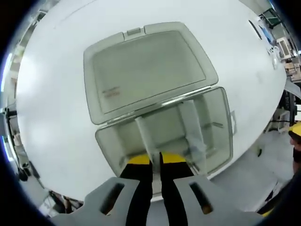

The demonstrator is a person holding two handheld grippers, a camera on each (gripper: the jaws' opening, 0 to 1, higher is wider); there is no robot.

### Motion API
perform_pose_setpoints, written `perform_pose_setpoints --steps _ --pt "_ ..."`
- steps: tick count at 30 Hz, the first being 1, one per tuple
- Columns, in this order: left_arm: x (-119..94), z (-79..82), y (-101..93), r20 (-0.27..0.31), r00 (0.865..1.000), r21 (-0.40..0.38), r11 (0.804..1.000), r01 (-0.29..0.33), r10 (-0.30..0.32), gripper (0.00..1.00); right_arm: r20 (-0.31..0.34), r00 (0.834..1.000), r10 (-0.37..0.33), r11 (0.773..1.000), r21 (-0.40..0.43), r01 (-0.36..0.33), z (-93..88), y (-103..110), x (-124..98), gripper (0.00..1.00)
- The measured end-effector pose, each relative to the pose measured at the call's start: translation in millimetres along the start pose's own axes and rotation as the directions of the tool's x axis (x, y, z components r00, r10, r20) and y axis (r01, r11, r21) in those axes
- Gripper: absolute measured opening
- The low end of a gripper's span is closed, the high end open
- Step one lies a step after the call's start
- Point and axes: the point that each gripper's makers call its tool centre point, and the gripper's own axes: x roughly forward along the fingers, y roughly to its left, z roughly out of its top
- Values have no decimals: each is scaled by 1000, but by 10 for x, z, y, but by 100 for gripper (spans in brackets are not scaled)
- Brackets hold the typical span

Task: Insert the divider into the dual guide fixture by aligning both edges with the guide slots and pushing it downward to the bottom, including one-sided entry, uneven engagement, binding, and posture correction.

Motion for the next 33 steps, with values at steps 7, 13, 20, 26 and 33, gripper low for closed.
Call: perform_pose_setpoints --steps 7,13,20,26,33 --pt "47 2 7 12 1000 -31 999 14 -13 2 -4 1000 -5 1000 0 5 -6 -17 -26 60" --pt "91 5 15 31 999 -47 999 26 -25 2 -10 1000 -6 1000 -1 6 -8 -32 -30 60" --pt "135 22 16 54 998 -59 997 41 -38 2 -13 1000 -7 1000 -3 7 7 -51 -30 60" --pt "161 19 11 77 996 -72 996 55 -49 2 -18 1000 -10 1000 -6 10 0 -59 -40 60" --pt "187 28 4 83 995 -74 996 53 -47 2 -19 1000 -14 1000 -5 13 -8 -64 -52 60"
